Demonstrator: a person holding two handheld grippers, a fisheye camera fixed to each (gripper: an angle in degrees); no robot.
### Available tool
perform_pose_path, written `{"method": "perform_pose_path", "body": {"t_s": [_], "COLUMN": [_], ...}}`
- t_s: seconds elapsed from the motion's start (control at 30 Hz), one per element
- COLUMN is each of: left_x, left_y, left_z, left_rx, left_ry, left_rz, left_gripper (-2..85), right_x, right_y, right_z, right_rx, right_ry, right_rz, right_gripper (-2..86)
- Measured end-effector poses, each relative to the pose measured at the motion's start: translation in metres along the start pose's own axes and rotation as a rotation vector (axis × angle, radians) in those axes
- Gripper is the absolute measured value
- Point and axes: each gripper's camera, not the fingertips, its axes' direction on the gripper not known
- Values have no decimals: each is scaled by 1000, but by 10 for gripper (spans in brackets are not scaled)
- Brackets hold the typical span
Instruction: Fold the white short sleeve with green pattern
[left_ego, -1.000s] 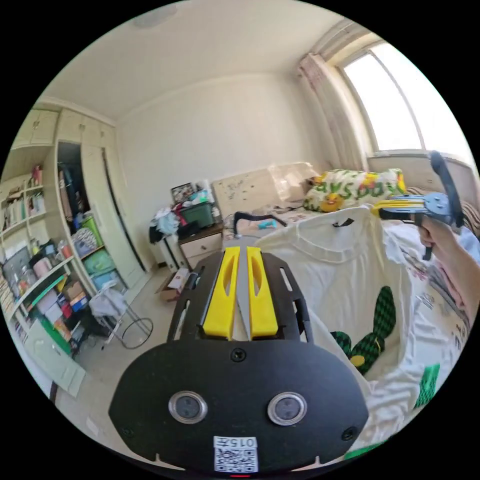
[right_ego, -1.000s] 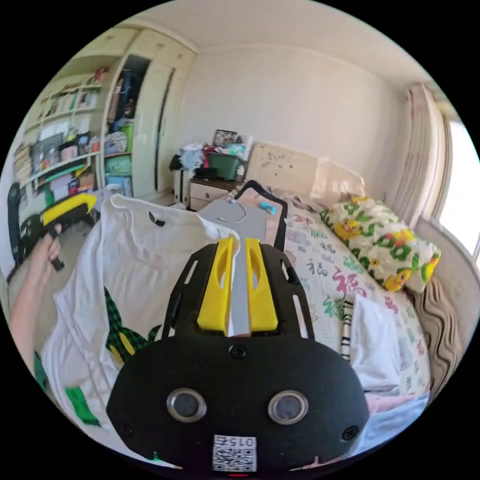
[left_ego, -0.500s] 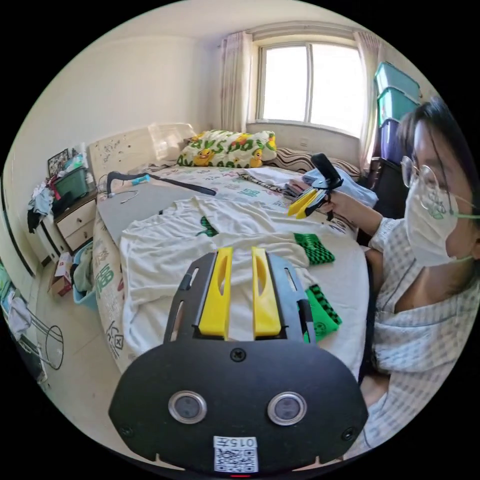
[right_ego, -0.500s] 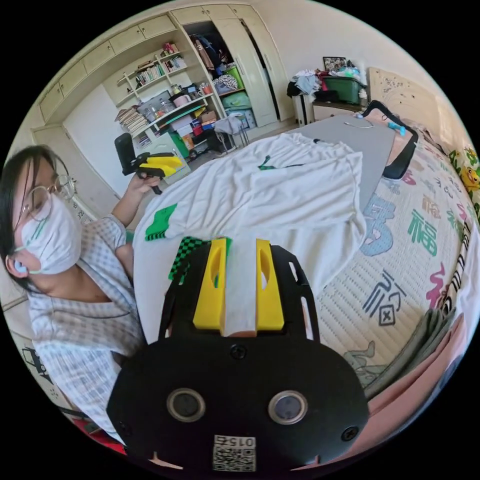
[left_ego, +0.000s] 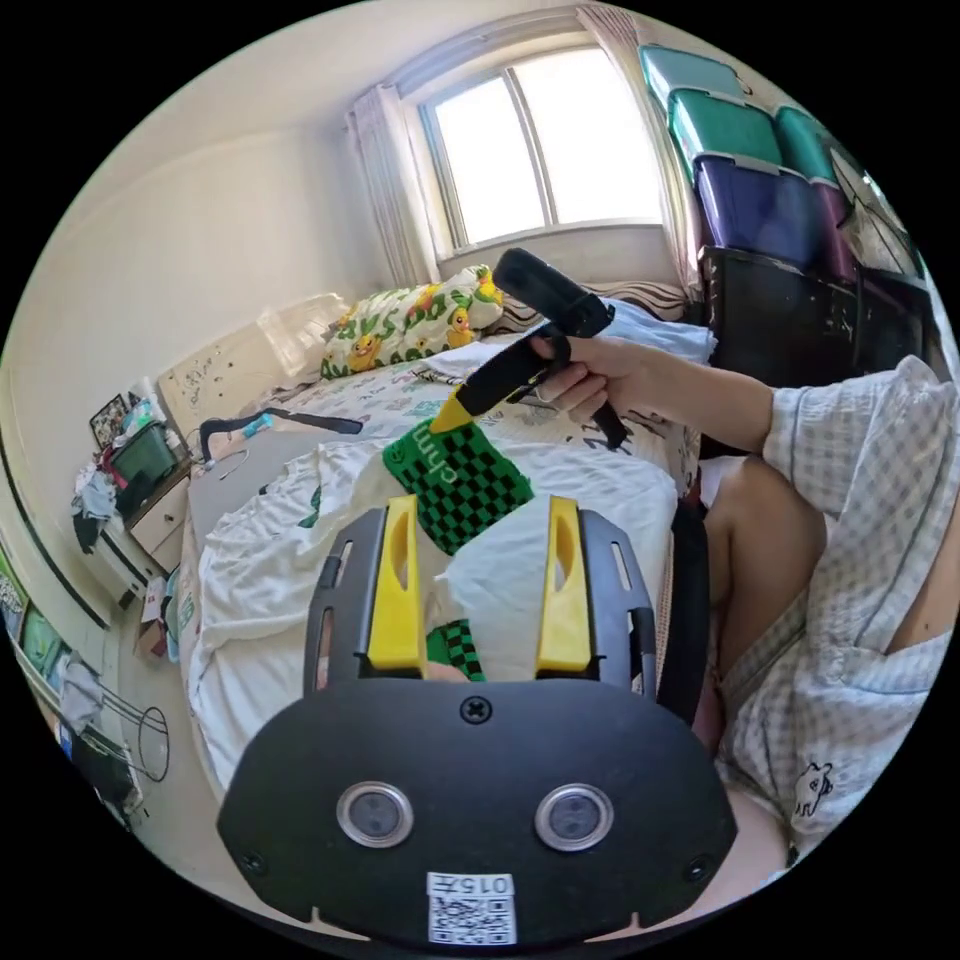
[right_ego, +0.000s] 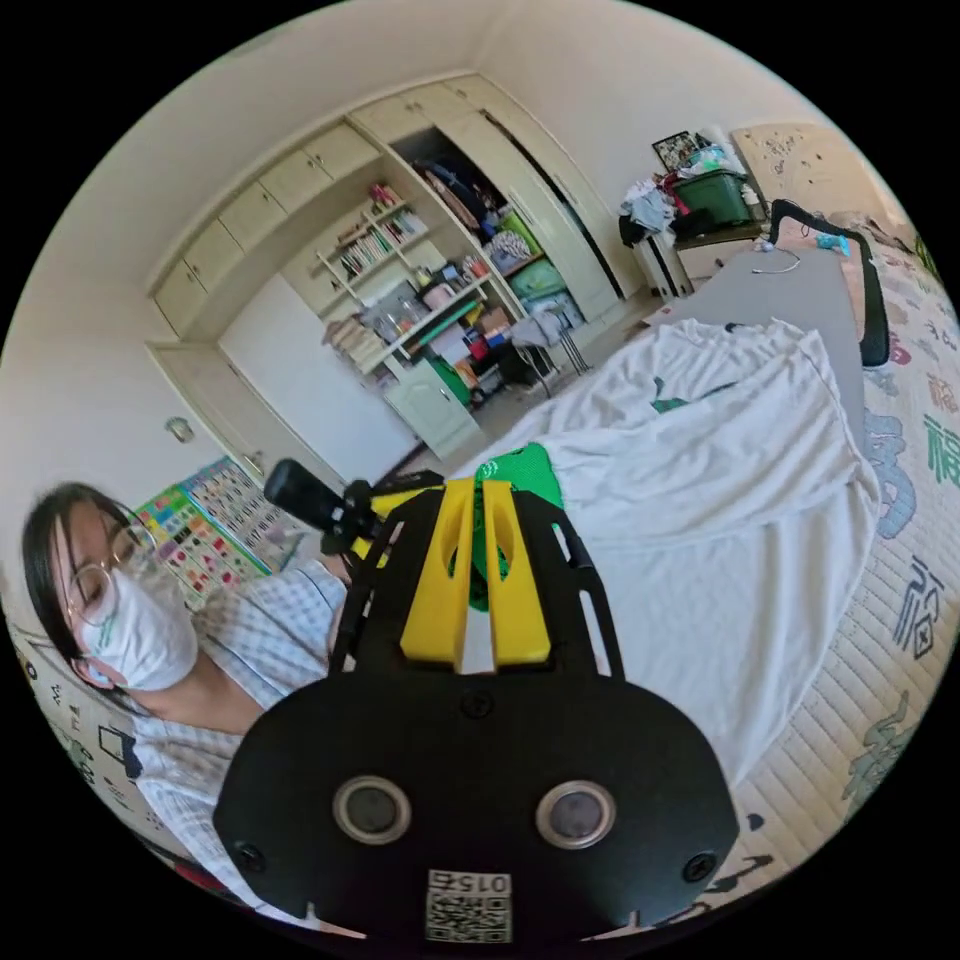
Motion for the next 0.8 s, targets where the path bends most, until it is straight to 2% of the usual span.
{"method": "perform_pose_path", "body": {"t_s": [0.13,0.2,0.3,0.37,0.43,0.53,0.6,0.67,0.8], "left_x": [23,23,26,20,8,-5,-12,-15,-18], "left_y": [6,13,40,57,77,100,106,112,116], "left_z": [-36,-49,-85,-111,-144,-180,-194,-204,-209], "left_rx": [68,87,215,293,341,397,393,413,416], "left_ry": [-258,-294,-378,-391,-481,-553,-557,-541,-499], "left_rz": [4,-14,-34,-94,-200,-310,-353,-389,-445], "left_gripper": [177,164,99,37,21,13,10,9,8], "right_x": [-14,-16,-18,-23,-33,-56,-70,-76,-73], "right_y": [-5,-7,-6,-5,-3,5,12,17,25], "right_z": [11,12,15,19,26,64,113,146,208], "right_rx": [57,86,80,61,36,-99,-270,-378,-555], "right_ry": [-118,-145,-107,-51,25,187,282,279,333], "right_rz": [8,10,-41,-102,-203,-370,-471,-520,-566], "right_gripper": [1,5,12,20,33,76,131,155,129]}}
